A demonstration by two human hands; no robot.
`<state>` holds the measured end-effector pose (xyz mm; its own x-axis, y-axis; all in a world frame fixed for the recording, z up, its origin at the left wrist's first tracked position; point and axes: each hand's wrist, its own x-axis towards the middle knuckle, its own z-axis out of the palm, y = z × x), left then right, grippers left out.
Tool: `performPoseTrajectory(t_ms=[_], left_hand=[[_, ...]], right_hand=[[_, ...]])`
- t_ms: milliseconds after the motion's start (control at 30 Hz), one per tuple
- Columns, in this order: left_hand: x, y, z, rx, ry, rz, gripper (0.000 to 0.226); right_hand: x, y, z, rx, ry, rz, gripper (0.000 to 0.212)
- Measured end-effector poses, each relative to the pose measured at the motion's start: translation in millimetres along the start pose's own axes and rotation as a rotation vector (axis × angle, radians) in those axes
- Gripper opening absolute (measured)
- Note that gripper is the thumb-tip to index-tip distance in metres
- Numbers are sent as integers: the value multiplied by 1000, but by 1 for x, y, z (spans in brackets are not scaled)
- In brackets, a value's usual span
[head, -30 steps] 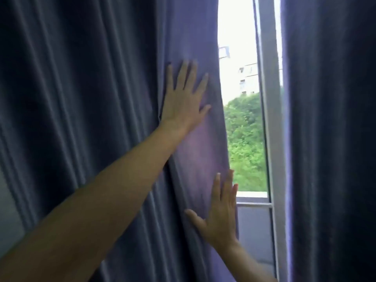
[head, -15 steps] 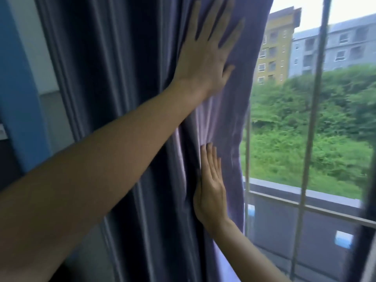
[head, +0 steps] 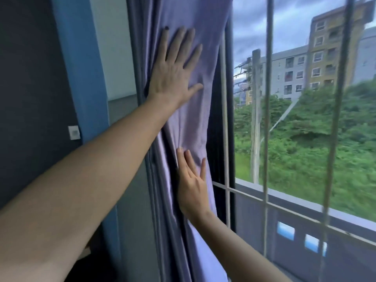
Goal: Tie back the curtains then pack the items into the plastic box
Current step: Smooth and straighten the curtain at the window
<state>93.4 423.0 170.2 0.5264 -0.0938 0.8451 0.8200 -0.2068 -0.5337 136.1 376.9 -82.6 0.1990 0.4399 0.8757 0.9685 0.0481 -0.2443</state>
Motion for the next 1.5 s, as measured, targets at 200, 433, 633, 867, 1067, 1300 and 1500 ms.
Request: performPoseTrajectory(t_ms=[200, 433, 633, 867, 1067, 1300, 1500], left_hand=[[-16, -40, 102, -4, -31, -22, 83], [-42, -56, 194, -52, -54, -11, 81], [-33, -42, 216, -157, 37, 16, 80], [-28, -9, 203, -375, 148, 53, 75], [-24, 11, 178, -419, 141, 68, 60], [-27, 21, 145, -482, 118, 84, 43], [-27, 34, 92, -650, 89, -10, 46]], right_hand=[[48, -10, 85, -62, -61, -37, 88], [78, -9, 172, -80, -72, -11, 87], [91, 6, 194, -120, -85, 31, 84], [78, 26, 180, -137, -63, 80, 89], [63, 36, 142, -198, -192, 123, 75], [25, 43, 91, -164, -368, 137, 75], [-13, 43, 0, -196, -364, 112, 67]])
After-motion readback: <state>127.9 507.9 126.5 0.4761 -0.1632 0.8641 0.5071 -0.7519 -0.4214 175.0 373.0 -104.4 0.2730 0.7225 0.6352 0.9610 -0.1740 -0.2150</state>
